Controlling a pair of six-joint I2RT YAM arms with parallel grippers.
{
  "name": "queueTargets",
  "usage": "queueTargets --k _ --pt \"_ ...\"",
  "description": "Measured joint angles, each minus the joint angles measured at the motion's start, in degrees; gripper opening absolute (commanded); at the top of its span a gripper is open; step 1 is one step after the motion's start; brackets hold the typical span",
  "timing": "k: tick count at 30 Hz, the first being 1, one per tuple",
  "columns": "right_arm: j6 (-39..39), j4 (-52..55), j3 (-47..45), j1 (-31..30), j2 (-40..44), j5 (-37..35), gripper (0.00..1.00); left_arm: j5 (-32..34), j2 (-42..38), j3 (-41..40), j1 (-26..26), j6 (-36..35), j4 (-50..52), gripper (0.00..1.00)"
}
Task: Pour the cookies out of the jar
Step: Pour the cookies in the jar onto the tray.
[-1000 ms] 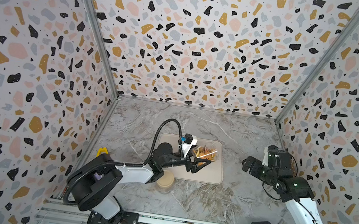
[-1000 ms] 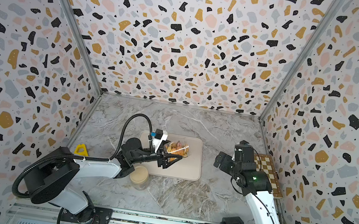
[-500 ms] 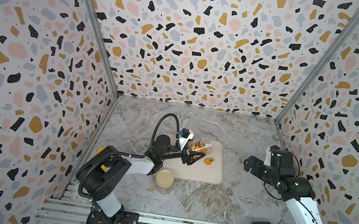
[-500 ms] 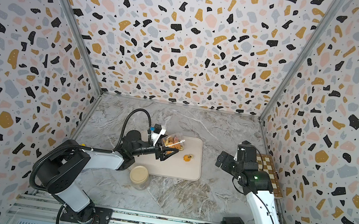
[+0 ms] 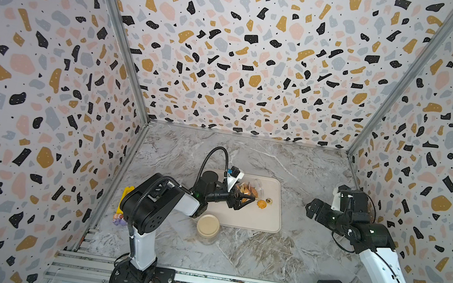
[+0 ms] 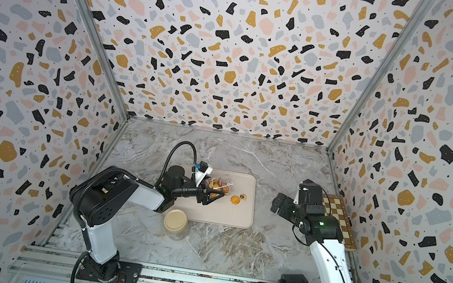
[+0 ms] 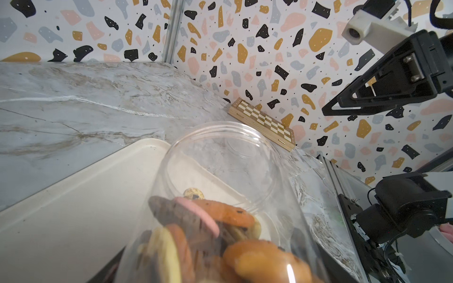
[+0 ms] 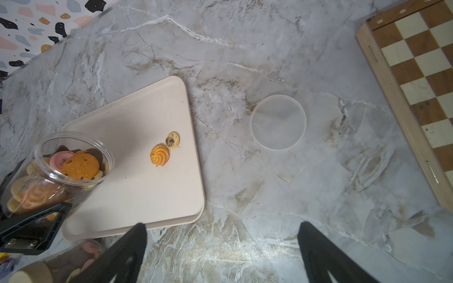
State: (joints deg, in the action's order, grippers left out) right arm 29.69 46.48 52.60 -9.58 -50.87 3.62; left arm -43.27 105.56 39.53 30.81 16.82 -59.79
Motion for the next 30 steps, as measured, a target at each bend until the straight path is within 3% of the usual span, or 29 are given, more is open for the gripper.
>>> queueTargets --k 9,30 --pt "0.00 -0.02 0.00 0.20 -0.17 0.48 0.98 -0.15 1.05 3.15 0.00 -3.72 6.40 0.00" --pt "-0.70 0.00 0.07 2.25 -0.20 1.46 0.98 -0.72 4.74 6.27 0.00 -5.16 13.38 0.00"
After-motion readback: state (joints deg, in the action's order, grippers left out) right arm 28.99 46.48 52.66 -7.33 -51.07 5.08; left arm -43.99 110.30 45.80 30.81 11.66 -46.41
